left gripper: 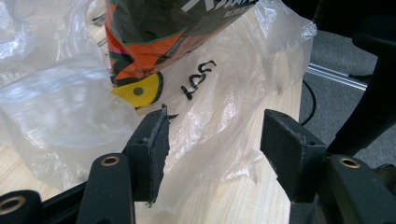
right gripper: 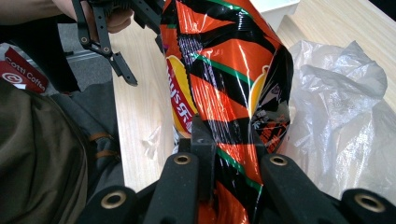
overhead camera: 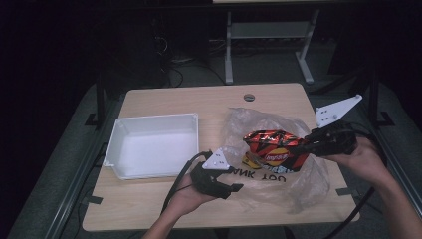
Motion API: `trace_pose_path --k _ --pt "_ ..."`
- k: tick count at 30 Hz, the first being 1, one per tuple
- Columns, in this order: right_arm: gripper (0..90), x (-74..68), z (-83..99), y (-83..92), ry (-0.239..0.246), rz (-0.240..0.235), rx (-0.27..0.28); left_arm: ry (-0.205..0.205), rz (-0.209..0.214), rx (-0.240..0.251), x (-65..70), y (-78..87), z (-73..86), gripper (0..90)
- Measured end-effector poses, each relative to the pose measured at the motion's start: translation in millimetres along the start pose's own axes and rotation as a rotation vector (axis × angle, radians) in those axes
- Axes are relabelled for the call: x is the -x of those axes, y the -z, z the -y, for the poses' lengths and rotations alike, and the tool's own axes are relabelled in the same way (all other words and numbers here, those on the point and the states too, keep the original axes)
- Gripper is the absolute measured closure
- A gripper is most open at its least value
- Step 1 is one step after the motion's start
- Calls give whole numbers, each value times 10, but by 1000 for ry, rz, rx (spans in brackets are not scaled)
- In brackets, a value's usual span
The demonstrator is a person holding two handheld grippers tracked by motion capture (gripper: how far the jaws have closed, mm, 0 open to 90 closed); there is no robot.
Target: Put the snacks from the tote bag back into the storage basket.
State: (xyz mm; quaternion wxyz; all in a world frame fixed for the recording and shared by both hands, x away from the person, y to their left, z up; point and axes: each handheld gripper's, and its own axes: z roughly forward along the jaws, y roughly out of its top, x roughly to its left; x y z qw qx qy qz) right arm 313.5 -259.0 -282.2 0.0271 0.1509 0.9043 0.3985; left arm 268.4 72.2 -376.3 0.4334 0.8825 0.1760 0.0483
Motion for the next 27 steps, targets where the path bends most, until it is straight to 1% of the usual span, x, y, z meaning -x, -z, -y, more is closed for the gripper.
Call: trace_pose_path --k 2,8,11,16,17,24,27 --pt "815 -1 -6 -1 -7 -2 -3 1 -1 0 -1 8 5 418" --pt "816 13 -15 -23 -7 -12 -4 7 -3 1 -18 27 13 417" --pt "816 15 -29 -17 -11 -23 2 7 -5 1 -30 43 17 417" --pt "816 22 -70 14 -8 -30 15 16 -12 -1 -49 80 35 409" --pt "816 21 -76 18 -5 -31 15 9 -14 -5 -58 89 41 408" --pt "817 18 -143 70 1 -35 30 19 -26 -5 -76 128 72 396" --pt "817 29 -164 104 4 -38 43 16 -32 -4 -91 153 76 393"
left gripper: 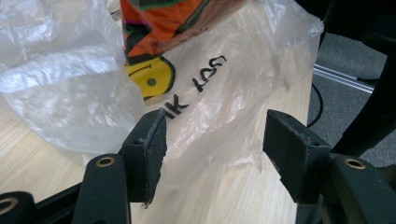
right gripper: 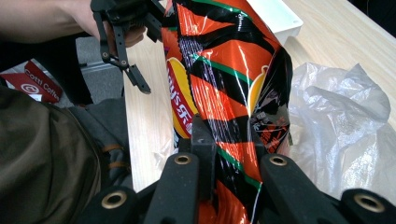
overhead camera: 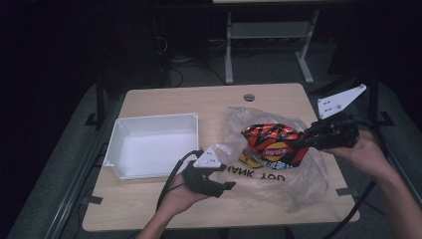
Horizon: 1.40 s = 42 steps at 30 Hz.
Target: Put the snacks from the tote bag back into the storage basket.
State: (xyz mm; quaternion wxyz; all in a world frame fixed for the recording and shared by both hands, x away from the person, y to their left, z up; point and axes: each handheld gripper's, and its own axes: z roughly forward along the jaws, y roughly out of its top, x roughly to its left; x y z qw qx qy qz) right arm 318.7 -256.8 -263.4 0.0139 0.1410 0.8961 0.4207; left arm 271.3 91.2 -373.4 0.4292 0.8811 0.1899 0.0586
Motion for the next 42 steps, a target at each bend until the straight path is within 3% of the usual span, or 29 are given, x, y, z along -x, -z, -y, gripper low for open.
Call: trace_pose_path --k 9,23,34,42 --pt "819 -1 -73 106 8 -1 21 5 -23 -1 -32 66 25 382" --pt "819 -40 -221 243 15 12 5 26 -47 2 -97 211 114 374" --pt "819 -54 -163 292 4 27 -4 41 -77 7 -153 349 179 375" --pt "820 -63 -69 192 -4 -15 -6 57 -87 10 -179 369 215 375"
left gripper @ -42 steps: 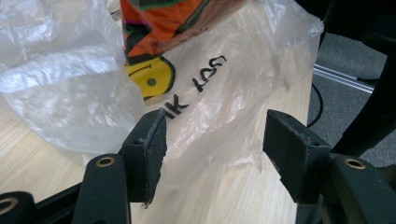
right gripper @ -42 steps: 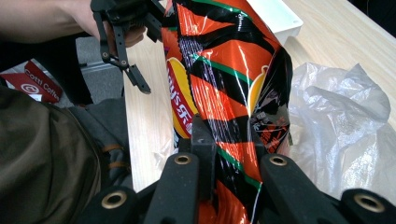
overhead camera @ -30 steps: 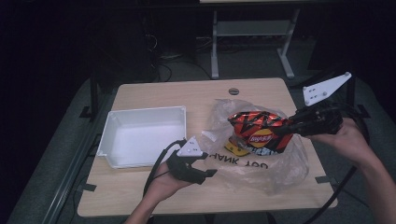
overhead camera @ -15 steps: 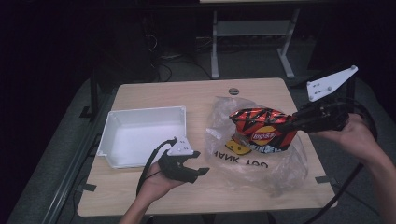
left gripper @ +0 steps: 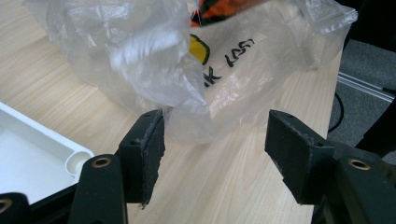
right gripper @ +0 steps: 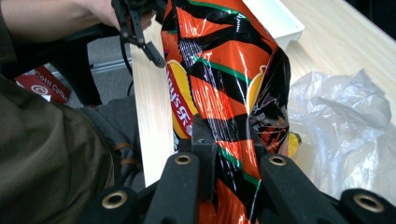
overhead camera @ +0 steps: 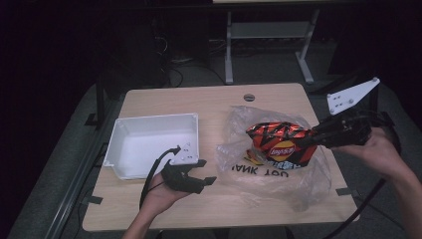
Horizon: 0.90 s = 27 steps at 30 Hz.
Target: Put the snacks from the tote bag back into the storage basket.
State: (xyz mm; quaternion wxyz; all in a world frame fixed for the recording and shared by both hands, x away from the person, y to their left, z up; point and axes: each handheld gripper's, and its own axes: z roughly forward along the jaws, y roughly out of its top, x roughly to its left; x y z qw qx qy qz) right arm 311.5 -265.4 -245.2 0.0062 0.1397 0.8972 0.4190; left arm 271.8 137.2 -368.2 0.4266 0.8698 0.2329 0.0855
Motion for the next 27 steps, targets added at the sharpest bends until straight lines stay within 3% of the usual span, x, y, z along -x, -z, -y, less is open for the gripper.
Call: trace_pose_path --k 9,20,27 --pt "820 -4 -48 -37 3 -11 0 5 -14 2 -18 44 20 375" --pt "819 -91 -293 101 45 5 -12 22 -47 15 -87 192 92 375" --pt "820 -117 -352 169 43 18 -19 42 -70 24 -134 274 163 375"
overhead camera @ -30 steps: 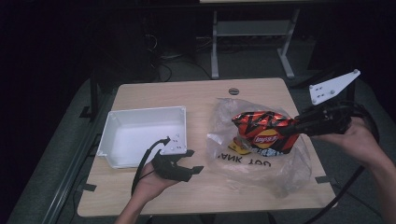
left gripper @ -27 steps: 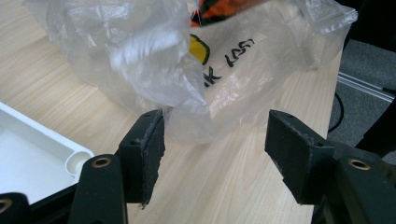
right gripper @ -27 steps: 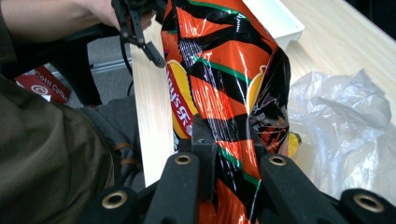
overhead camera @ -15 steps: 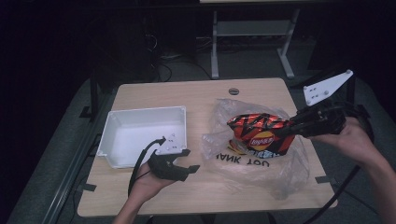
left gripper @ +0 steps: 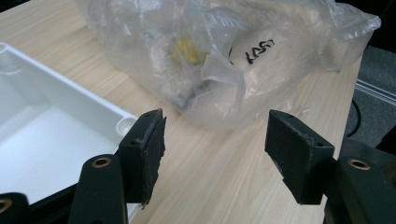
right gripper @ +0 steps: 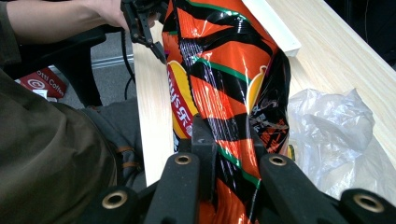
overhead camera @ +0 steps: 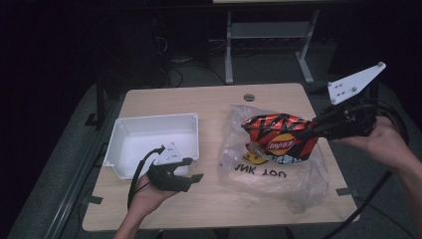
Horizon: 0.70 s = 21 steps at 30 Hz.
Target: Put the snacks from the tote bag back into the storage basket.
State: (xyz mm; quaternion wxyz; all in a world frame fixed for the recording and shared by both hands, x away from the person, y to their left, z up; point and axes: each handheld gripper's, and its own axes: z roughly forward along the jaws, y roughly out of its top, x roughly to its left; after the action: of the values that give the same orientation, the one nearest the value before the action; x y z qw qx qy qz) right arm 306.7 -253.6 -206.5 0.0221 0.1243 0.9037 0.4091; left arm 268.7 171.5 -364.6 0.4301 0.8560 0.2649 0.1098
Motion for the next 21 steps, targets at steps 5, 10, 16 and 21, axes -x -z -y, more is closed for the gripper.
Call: trace_pose_path --k 5,10,16,21 --pt "820 40 -63 5 5 -2 12 6 -22 -5 -41 58 53 374" --pt "820 89 -151 -14 12 -5 18 20 -47 -3 -99 116 112 373" --pt "821 171 -260 -52 13 -9 23 36 -82 4 -160 192 193 370" --pt "821 238 -372 -91 8 -19 34 49 -101 7 -218 263 260 366"
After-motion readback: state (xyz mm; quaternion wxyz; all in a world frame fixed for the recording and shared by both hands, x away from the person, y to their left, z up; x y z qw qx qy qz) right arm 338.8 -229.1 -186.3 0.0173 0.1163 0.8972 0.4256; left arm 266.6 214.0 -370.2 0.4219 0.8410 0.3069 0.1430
